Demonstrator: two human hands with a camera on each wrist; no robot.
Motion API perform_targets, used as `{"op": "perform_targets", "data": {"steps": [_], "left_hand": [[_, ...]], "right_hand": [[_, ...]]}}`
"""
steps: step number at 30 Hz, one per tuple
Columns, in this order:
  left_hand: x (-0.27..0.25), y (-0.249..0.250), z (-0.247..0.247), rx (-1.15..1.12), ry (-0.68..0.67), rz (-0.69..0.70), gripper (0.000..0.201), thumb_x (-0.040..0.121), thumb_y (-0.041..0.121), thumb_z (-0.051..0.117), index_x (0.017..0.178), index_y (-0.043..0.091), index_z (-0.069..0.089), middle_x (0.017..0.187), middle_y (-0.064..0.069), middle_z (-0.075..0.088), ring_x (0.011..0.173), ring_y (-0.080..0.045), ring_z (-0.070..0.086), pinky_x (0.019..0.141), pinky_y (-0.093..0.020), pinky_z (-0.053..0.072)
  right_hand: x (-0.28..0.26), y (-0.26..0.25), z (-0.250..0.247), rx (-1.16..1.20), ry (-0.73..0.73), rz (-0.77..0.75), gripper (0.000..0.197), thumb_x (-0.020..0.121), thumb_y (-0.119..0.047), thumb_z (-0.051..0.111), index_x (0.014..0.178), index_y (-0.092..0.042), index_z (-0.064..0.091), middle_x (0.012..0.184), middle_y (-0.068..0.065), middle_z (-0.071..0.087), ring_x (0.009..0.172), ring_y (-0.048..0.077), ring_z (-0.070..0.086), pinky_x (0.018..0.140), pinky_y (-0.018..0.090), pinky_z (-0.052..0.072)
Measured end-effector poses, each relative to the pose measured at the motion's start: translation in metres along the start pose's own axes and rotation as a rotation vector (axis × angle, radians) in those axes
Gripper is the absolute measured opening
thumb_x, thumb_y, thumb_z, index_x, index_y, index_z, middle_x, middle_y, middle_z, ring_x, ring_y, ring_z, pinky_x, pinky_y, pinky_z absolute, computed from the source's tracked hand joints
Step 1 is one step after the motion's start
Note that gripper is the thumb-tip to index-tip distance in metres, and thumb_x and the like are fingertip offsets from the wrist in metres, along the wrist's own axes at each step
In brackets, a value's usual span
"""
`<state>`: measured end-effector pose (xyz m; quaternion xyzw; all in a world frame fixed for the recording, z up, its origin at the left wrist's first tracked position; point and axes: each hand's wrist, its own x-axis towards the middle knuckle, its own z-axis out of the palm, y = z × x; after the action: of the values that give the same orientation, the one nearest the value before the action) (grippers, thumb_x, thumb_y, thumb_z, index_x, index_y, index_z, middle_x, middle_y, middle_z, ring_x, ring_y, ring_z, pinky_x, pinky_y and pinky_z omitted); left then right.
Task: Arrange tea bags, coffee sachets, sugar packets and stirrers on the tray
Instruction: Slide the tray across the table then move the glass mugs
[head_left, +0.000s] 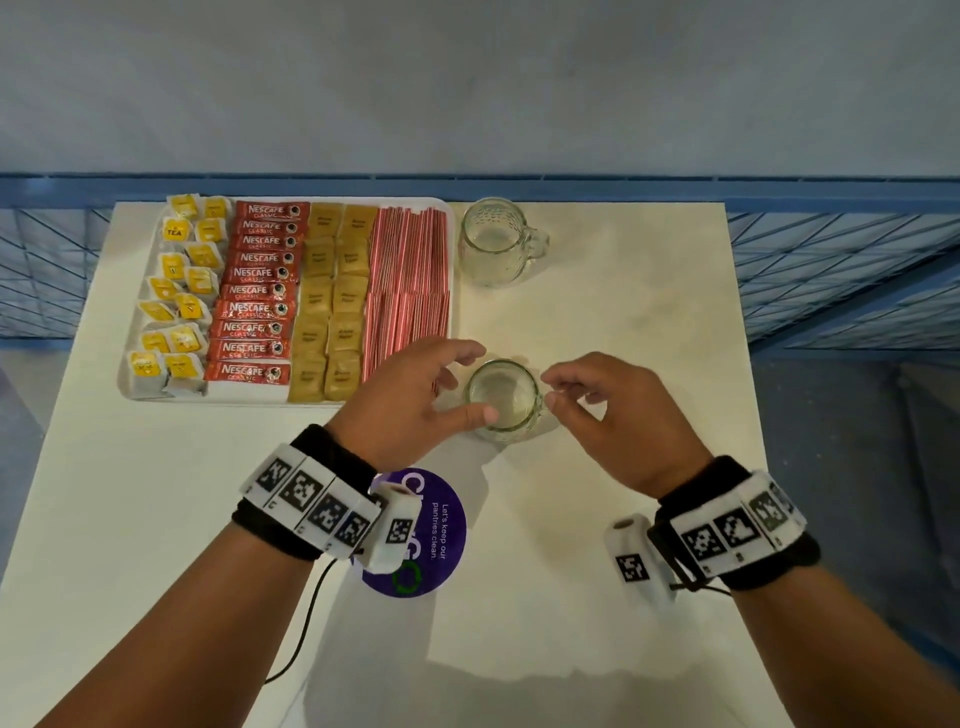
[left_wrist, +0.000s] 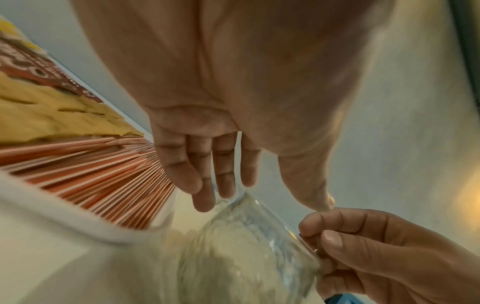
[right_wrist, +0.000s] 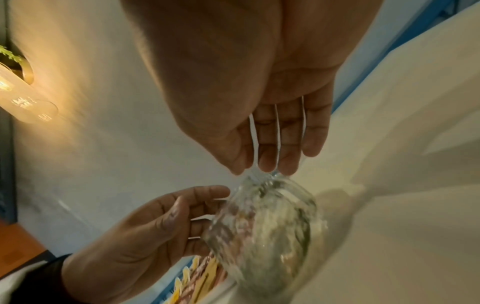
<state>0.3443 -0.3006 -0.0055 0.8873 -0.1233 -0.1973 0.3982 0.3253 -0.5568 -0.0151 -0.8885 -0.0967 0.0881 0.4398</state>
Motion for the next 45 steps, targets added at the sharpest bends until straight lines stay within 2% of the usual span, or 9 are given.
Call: {"op": "perform_targets", "data": {"steps": [3, 7, 13, 19, 24, 30, 34, 40, 45], "left_hand": [[-0.007, -0.004, 0.013, -0.026, 0.012, -0.01, 0.078, 0.072, 0.065, 0.07, 0.14, 0.032, 0.05, 0.125, 0.015, 0.053, 0.101, 0.0, 0.057, 0.08, -0.022, 0.051], [-0.014, -0.007, 0.025, -0.055, 0.094, -0.022, 0.071, 0.077, 0.049, 0.079, 0.14, 0.029, 0.05, 0.126, 0.015, 0.054, 0.101, -0.001, 0.057, 0.08, -0.023, 0.052], [-0.013, -0.01, 0.031, -0.099, 0.138, -0.035, 0.068, 0.081, 0.043, 0.078, 0.141, 0.028, 0.05, 0.126, 0.014, 0.054, 0.102, -0.002, 0.056, 0.082, -0.026, 0.053], [0.001, -0.014, 0.026, -0.094, 0.173, -0.037, 0.067, 0.083, 0.036, 0.078, 0.142, 0.027, 0.049, 0.125, 0.012, 0.055, 0.101, -0.003, 0.056, 0.081, -0.029, 0.055], [0.016, -0.019, 0.022, -0.098, 0.21, -0.043, 0.066, 0.085, 0.035, 0.076, 0.143, 0.024, 0.048, 0.125, 0.008, 0.056, 0.102, -0.009, 0.057, 0.084, -0.04, 0.057], [0.037, -0.021, 0.016, -0.081, 0.249, -0.044, 0.065, 0.087, 0.036, 0.074, 0.145, 0.024, 0.045, 0.128, 0.004, 0.057, 0.104, -0.012, 0.059, 0.085, -0.043, 0.057], [0.048, -0.024, 0.012, -0.049, 0.26, -0.057, 0.066, 0.088, 0.039, 0.071, 0.146, 0.028, 0.043, 0.127, 0.002, 0.057, 0.105, -0.013, 0.059, 0.085, -0.045, 0.057], [0.058, -0.02, 0.008, -0.051, 0.281, -0.068, 0.066, 0.089, 0.034, 0.073, 0.147, 0.024, 0.044, 0.132, 0.001, 0.056, 0.106, -0.013, 0.06, 0.092, -0.043, 0.055], [0.062, -0.019, 0.006, -0.063, 0.278, -0.076, 0.066, 0.088, 0.033, 0.074, 0.147, 0.026, 0.044, 0.135, 0.003, 0.056, 0.107, -0.011, 0.06, 0.091, -0.041, 0.055]], "right_hand": [[-0.013, 0.012, 0.014, -0.019, 0.033, 0.001, 0.02, 0.092, -0.017, 0.072, 0.111, -0.021, 0.071, 0.102, -0.008, 0.068, 0.088, 0.009, 0.065, 0.077, 0.04, 0.056], [-0.021, 0.016, 0.023, 0.057, 0.091, 0.081, 0.02, 0.095, -0.014, 0.069, 0.112, -0.023, 0.071, 0.107, -0.008, 0.067, 0.087, 0.007, 0.066, 0.078, 0.032, 0.057], [-0.019, 0.016, 0.029, 0.12, 0.126, 0.115, 0.017, 0.098, -0.014, 0.065, 0.112, -0.021, 0.072, 0.108, -0.007, 0.067, 0.09, 0.01, 0.067, 0.082, 0.034, 0.057], [-0.002, 0.013, 0.029, 0.101, 0.152, 0.096, 0.018, 0.099, -0.015, 0.063, 0.115, -0.019, 0.071, 0.109, -0.007, 0.067, 0.092, 0.008, 0.066, 0.083, 0.031, 0.057], [0.016, 0.014, 0.031, 0.08, 0.183, 0.069, 0.019, 0.1, -0.015, 0.062, 0.116, -0.019, 0.07, 0.111, -0.005, 0.068, 0.09, 0.006, 0.065, 0.081, 0.023, 0.055], [0.042, 0.018, 0.033, 0.081, 0.228, 0.07, 0.019, 0.1, -0.016, 0.062, 0.116, -0.019, 0.07, 0.11, -0.004, 0.068, 0.089, 0.0, 0.063, 0.076, 0.011, 0.048], [0.055, 0.019, 0.035, 0.098, 0.263, 0.061, 0.018, 0.099, -0.015, 0.062, 0.115, -0.016, 0.071, 0.109, -0.003, 0.068, 0.087, 0.003, 0.064, 0.076, 0.013, 0.05], [0.068, 0.021, 0.033, 0.083, 0.288, 0.055, 0.018, 0.099, -0.014, 0.063, 0.114, -0.016, 0.072, 0.11, -0.001, 0.069, 0.085, 0.007, 0.065, 0.075, 0.008, 0.047], [0.071, 0.022, 0.033, 0.083, 0.294, 0.056, 0.018, 0.099, -0.014, 0.062, 0.114, -0.017, 0.072, 0.11, -0.001, 0.069, 0.083, 0.002, 0.063, 0.075, 0.009, 0.048]]}}
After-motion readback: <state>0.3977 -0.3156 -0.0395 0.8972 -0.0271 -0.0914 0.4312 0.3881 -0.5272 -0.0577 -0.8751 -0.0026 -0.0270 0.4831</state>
